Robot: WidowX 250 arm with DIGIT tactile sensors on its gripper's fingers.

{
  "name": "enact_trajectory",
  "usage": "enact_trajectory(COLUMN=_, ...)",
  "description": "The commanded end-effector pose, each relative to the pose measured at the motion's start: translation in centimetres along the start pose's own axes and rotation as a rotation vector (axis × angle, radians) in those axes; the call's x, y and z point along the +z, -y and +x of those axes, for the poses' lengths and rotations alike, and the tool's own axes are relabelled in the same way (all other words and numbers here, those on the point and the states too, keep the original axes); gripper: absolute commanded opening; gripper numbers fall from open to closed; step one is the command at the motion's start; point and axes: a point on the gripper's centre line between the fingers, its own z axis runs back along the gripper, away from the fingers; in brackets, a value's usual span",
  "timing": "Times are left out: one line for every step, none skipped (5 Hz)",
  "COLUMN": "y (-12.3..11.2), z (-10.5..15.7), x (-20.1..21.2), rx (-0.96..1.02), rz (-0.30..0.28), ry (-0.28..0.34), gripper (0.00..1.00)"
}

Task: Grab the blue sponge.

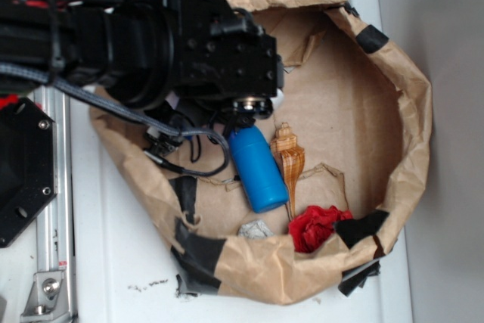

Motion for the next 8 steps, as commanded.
enact_trajectory(y=-0.6, z=-0.9, x=-0.1, rx=0.169, rz=0.073, ry=0.100, gripper=0.00)
enact_trajectory(y=-0.7, z=-1.0, x=0.2, rx=0.161, rz=0.086, ry=0.087, gripper=0.00)
enact_trajectory(y=-1.1, z=-1.4, x=1.4, rx=0.210, rz=0.099, ry=0.137, gripper=0.00)
enact_trajectory(y=-1.5, z=-1.5, x=5.7, rx=0.277, rz=0.175, ry=0.265, gripper=0.00)
enact_trajectory(y=-1.2, z=-0.4, x=11.5, rx=0.374, rz=0.195, ry=0.426, gripper=0.00)
enact_trajectory(y=-0.7, z=1.2, x=17.4, rx=0.496, rz=0.164, ry=0.472, gripper=0.00)
enact_trajectory(y=0.1, z=2.4, x=19.3, rx=0.545, rz=0.053, ry=0.411, gripper=0.00)
enact_trajectory(y=1.0, z=3.1, x=18.6, rx=0.588, rz=-0.072, ry=0.436, gripper=0.00)
